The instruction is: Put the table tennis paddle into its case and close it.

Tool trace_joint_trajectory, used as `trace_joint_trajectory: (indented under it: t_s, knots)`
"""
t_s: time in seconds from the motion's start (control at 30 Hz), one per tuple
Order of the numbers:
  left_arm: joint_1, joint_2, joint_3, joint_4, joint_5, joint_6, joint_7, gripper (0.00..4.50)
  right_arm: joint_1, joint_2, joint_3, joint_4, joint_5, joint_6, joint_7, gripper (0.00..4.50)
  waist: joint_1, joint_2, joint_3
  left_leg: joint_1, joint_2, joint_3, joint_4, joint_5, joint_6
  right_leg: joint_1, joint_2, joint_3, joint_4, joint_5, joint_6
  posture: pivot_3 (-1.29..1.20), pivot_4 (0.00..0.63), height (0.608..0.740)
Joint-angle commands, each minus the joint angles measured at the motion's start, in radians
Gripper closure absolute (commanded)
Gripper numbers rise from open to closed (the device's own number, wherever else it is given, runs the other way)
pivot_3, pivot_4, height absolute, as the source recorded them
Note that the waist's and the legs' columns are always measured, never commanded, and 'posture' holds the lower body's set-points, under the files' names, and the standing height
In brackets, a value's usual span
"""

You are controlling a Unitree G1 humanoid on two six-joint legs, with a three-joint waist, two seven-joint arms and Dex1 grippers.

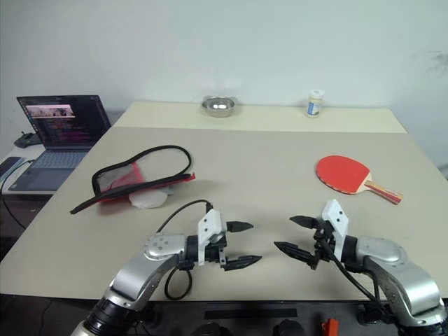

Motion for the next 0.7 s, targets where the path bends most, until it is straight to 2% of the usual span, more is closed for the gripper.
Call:
trace_joint_trajectory:
  t_s: [0.03,0.13,0.43,0.57,0.7]
  knots:
    - [-0.029,-0.005,0.016,0.018,-0.002,-0.027,0.0,0.0,0.008,-0.022,-0.047,-0.065,0.042,0.019,-0.012,0.05,0.0,0.0,0.0,0.0,0.0,0.0,0.0,0.0,0.0,0.0,0.0,0.0,0.0,0.0,0.0,0.0,0.15,0.74]
    - [-0.033,0.003,0.019,0.042,0.018,-0.055,0.006,0.0,-0.001,-0.013,-0.041,-0.045,0.031,0.011,-0.027,0.05,0.0,0.0,0.0,0.0,0.0,0.0,0.0,0.0,0.0,0.0,0.0,0.0,0.0,0.0,0.0,0.0,0.15,0.74]
    - [0.029,0.025,0.089,-0.047,-0.01,-0.001,0.073,0.0,-0.083,0.025,0.032,-0.009,0.032,-0.002,-0.019,0.05,-0.001,0.0,0.0,0.0,0.0,0.0,0.0,0.0,0.0,0.0,0.0,0.0,0.0,0.0,0.0,0.0,0.15,0.74]
    - [0.091,0.086,0.151,-0.096,-0.04,0.017,0.058,0.0,-0.13,0.046,0.065,0.03,0.015,-0.023,-0.016,0.05,-0.002,0.0,0.0,0.0,0.0,0.0,0.0,0.0,0.0,0.0,0.0,0.0,0.0,0.0,0.0,0.0,0.15,0.74]
    - [0.12,0.134,0.189,-0.16,-0.082,0.051,0.044,0.0,-0.144,0.022,0.039,-0.001,0.044,-0.001,-0.005,0.05,-0.001,0.0,0.0,0.0,0.002,0.0,0.0,0.0,0.0,0.0,-0.001,0.0,0.0,0.0,-0.001,0.0,0.15,0.74]
